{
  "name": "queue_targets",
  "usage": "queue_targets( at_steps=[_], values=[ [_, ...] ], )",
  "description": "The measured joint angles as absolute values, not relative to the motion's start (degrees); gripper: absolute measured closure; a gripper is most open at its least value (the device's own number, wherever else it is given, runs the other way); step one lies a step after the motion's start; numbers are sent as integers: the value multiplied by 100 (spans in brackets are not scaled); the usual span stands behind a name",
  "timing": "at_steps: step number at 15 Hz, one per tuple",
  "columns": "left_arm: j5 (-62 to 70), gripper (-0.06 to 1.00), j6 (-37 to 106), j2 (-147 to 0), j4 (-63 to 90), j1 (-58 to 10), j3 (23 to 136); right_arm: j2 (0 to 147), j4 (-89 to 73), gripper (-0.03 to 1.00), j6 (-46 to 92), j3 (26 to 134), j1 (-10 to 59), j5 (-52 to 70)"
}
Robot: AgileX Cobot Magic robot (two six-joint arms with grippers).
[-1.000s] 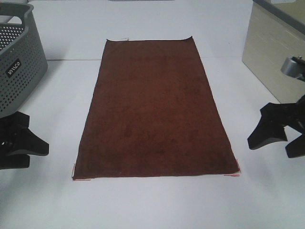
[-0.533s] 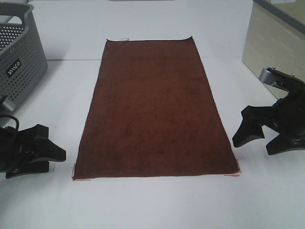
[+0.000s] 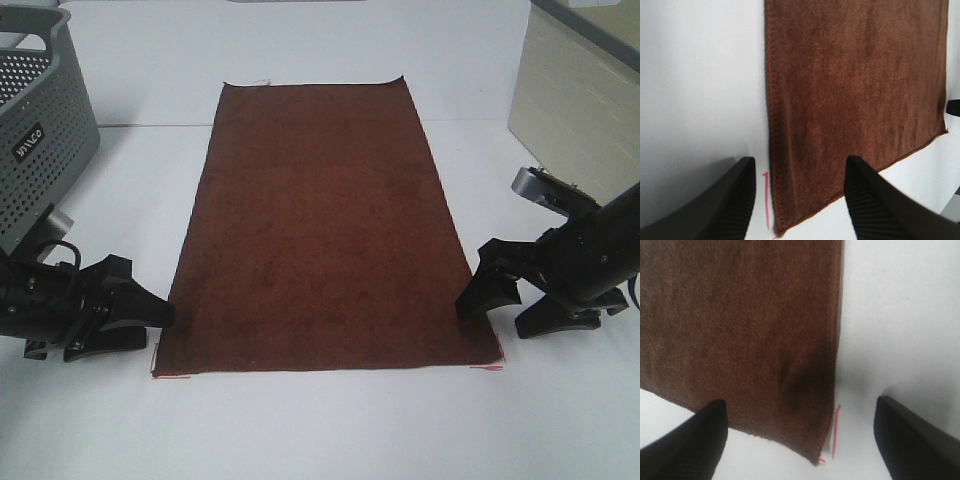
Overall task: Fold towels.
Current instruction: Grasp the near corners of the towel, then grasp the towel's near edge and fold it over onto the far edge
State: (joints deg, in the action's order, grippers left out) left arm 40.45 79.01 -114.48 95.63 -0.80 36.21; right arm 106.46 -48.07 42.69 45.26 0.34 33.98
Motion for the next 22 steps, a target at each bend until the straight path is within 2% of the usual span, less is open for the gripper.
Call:
queue_targets(
  at_steps=[4,6,8,11,12,17,22],
  values=[
    [4269,42,7901,-11734,9603,-309,3913,10915,-5489,22,4733,4635,74,3461],
    [4160,42,7901,-11757,9609,-642,4079,10989,-5661,27,4887,4635,304,3409],
    [3862,56,7872,-11769,9603,-859,4211,11058,-5695,47,4876,4635,539,3300],
    [3638,91,7855,-11803,9586,-877,4217,11138,-5615,89,4400,4635,544,3065],
    [3633,94,7855,-11803,9574,-877,4217,11150,-5615,97,4280,4635,544,3037],
    [3484,94,7322,-11419,9099,-877,4171,10972,-5334,97,3713,4607,544,3191],
    [3386,94,7133,-10617,8875,-877,3507,10308,-4819,97,3088,4314,544,3610]
  ],
)
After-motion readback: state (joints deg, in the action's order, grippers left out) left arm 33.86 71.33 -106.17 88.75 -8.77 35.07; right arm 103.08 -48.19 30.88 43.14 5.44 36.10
